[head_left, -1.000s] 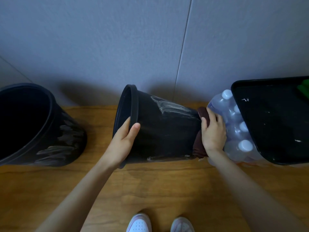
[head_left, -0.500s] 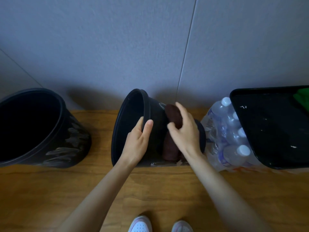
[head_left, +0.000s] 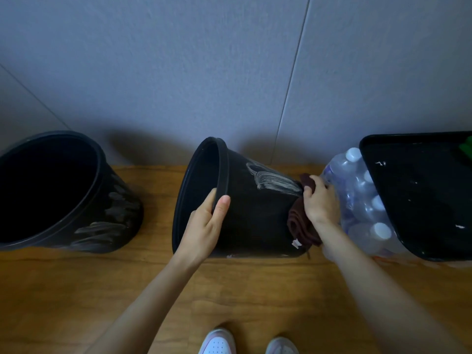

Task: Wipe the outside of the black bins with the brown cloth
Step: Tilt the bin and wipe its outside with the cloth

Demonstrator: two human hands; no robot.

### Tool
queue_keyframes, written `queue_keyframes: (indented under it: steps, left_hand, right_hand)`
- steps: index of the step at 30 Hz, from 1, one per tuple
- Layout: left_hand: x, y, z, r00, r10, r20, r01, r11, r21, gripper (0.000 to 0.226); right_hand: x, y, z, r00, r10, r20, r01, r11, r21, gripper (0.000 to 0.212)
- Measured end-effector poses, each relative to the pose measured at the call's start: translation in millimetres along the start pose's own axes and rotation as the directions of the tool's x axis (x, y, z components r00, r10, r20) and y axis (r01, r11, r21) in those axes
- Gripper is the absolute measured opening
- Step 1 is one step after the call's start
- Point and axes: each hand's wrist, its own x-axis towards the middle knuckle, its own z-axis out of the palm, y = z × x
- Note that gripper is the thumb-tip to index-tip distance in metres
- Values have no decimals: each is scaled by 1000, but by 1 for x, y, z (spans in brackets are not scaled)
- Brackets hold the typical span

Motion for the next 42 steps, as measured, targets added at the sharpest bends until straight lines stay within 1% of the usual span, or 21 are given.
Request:
queue_keyframes:
  steps: [1, 3, 5, 7, 9, 10, 11, 13, 14, 15, 18, 20, 22, 25, 27, 31, 34, 36, 38, 40, 42]
  left_hand:
    - [0, 0, 0, 1000, -1, -2, 1, 1000, -6, 43]
    - [-1, -1, 0, 1000, 5, -1, -5, 1000, -9, 42]
    - [-1, 0, 2, 1000, 5, 4, -5, 1000, -2, 40]
    - [0, 1, 2, 1000, 10, -3, -10, 1000, 3, 38]
    - [1, 1, 1, 1000, 1, -6, -1, 1000, -9, 36]
    - [2, 1, 1, 1000, -7, 1, 7, 1000, -16, 35]
    - [2, 2, 0, 1000, -9, 13, 9, 1000, -12, 34]
    - [3, 2, -3, 1000, 6, 21, -7, 1000, 16, 33]
    - [3, 1, -5, 1000, 9, 12, -10, 1000, 21, 32]
    - [2, 0, -8, 1000, 5, -3, -5, 1000, 15, 32]
    - [-2, -2, -12, 999, 0, -35, 0, 1000, 7, 31]
    - [-2, -1, -8, 1000, 7, -10, -7, 1000, 9, 33]
    - [-3, 0, -4, 1000, 12, 19, -12, 1000, 16, 36]
    - [-5, -1, -4, 1000, 5, 15, -5, 1000, 4, 35]
    - [-6, 0, -3, 1000, 4, 19, -4, 1000, 13, 32]
    - [-5, 5, 2, 999, 25, 35, -28, 996, 82, 31]
    - [-5, 5, 2, 999, 49, 15, -50, 994, 92, 29]
    - [-3, 8, 1, 998, 53, 30, -55, 995, 86, 30]
    - [0, 6, -2, 999, 37, 34, -39, 996, 80, 35]
    - [1, 3, -5, 1000, 9, 27, -10, 999, 32, 39]
    - [-7, 3, -9, 1000, -11, 29, 10, 1000, 23, 31]
  right_hand:
    - [-2, -4, 0, 1000, -10, 5, 10, 1000, 21, 38]
    - [-13, -24, -2, 998, -63, 12, 61, 991, 117, 41]
    - [-32, -55, -7, 988, -151, 30, 140, 960, 241, 47]
    - [-53, -84, -11, 961, -275, 40, 247, 913, 325, 57]
    - [-69, -96, -11, 928, -371, 11, 345, 873, 344, 61]
    - [-73, -96, -8, 915, -402, -21, 385, 860, 336, 59]
    - [-75, -92, -5, 903, -424, -63, 421, 850, 317, 55]
    - [-69, -77, 0, 884, -448, -135, 468, 855, 223, 47]
    - [-62, -66, 3, 890, -433, -141, 453, 876, 164, 45]
    - [-52, -54, 6, 911, -391, -131, 406, 906, 121, 44]
    - [-21, -19, 8, 977, -192, -89, 199, 976, 88, 41]
    - [-5, -3, 3, 996, -85, -36, 87, 994, 71, 39]
    - [2, 4, -1, 999, -37, -4, 37, 998, 44, 40]
    - [-5, -7, -2, 997, -80, -23, 81, 994, 69, 40]
    - [-16, -31, -2, 986, -158, -50, 163, 978, 133, 40]
    - [-44, -94, -4, 920, -381, -94, 392, 889, 236, 40]
    - [-52, -110, 0, 871, -474, -128, 491, 845, 211, 41]
    - [-46, -104, 1, 873, -467, -143, 488, 847, 210, 40]
    - [-35, -90, 4, 892, -432, -130, 451, 871, 198, 39]
    - [-23, -70, 7, 928, -361, -97, 372, 915, 155, 38]
    - [-13, -48, 8, 960, -272, -61, 277, 955, 107, 37]
